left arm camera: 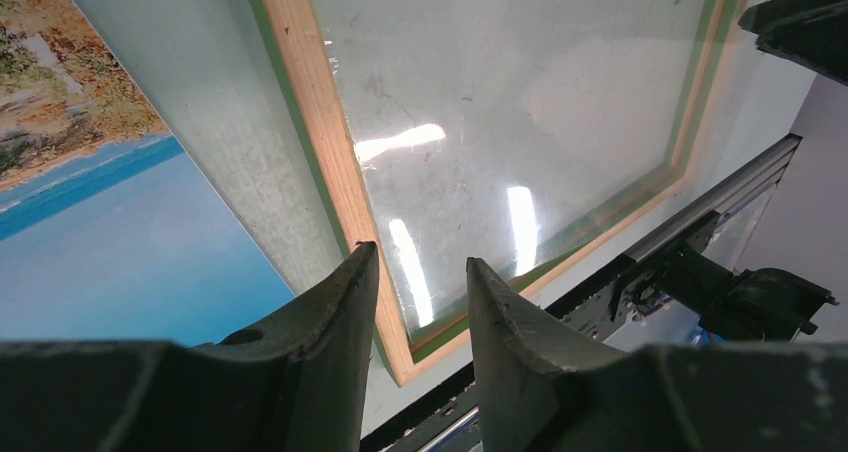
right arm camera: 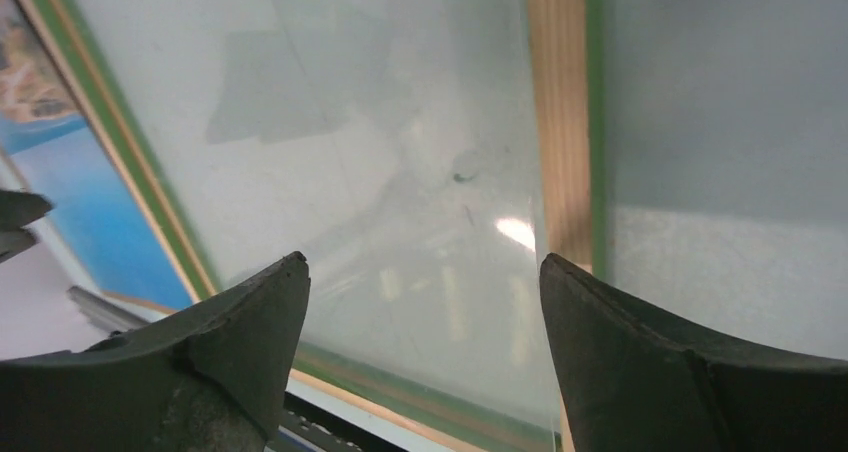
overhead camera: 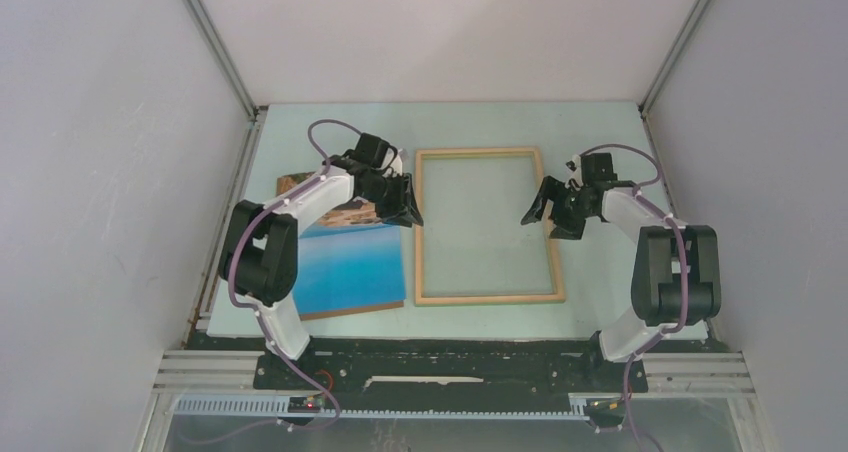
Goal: Put the photo into the frame
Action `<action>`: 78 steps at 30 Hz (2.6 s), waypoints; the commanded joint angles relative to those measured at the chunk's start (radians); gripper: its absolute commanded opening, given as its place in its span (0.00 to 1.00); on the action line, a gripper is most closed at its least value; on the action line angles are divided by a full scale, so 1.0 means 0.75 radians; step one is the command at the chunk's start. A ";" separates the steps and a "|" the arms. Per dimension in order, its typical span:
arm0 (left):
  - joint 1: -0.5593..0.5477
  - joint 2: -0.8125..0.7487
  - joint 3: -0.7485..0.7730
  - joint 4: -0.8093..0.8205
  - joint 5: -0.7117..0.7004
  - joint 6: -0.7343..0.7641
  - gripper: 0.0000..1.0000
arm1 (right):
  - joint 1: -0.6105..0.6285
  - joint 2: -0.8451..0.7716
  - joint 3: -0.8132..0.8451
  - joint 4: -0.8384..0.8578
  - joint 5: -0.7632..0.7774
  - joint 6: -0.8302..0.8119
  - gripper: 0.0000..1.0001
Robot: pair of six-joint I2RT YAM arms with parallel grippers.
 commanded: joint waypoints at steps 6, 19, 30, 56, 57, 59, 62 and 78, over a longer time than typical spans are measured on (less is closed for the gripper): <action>0.006 -0.115 -0.044 0.035 0.053 0.012 0.43 | 0.082 -0.139 0.101 -0.209 0.376 -0.047 0.95; 0.006 -0.072 -0.075 0.063 0.014 -0.019 0.50 | 0.088 -0.196 -0.038 -0.123 0.288 -0.028 0.85; 0.007 0.112 -0.124 0.233 0.090 -0.157 0.56 | 0.075 -0.130 -0.126 -0.033 0.201 -0.026 0.69; 0.007 0.158 -0.110 0.223 0.109 -0.153 0.58 | -0.003 -0.112 -0.173 0.024 0.133 -0.024 0.69; 0.007 0.157 -0.109 0.223 0.110 -0.153 0.58 | -0.003 -0.104 -0.173 0.029 0.128 -0.023 0.69; 0.007 0.160 -0.108 0.225 0.115 -0.154 0.58 | -0.003 -0.088 -0.173 0.038 0.093 -0.024 0.68; 0.005 0.173 -0.111 0.230 0.129 -0.161 0.58 | -0.003 -0.068 -0.173 0.059 -0.033 -0.020 0.67; -0.002 0.183 -0.114 0.250 0.163 -0.174 0.58 | -0.093 -0.321 -0.315 0.303 -0.580 0.227 0.64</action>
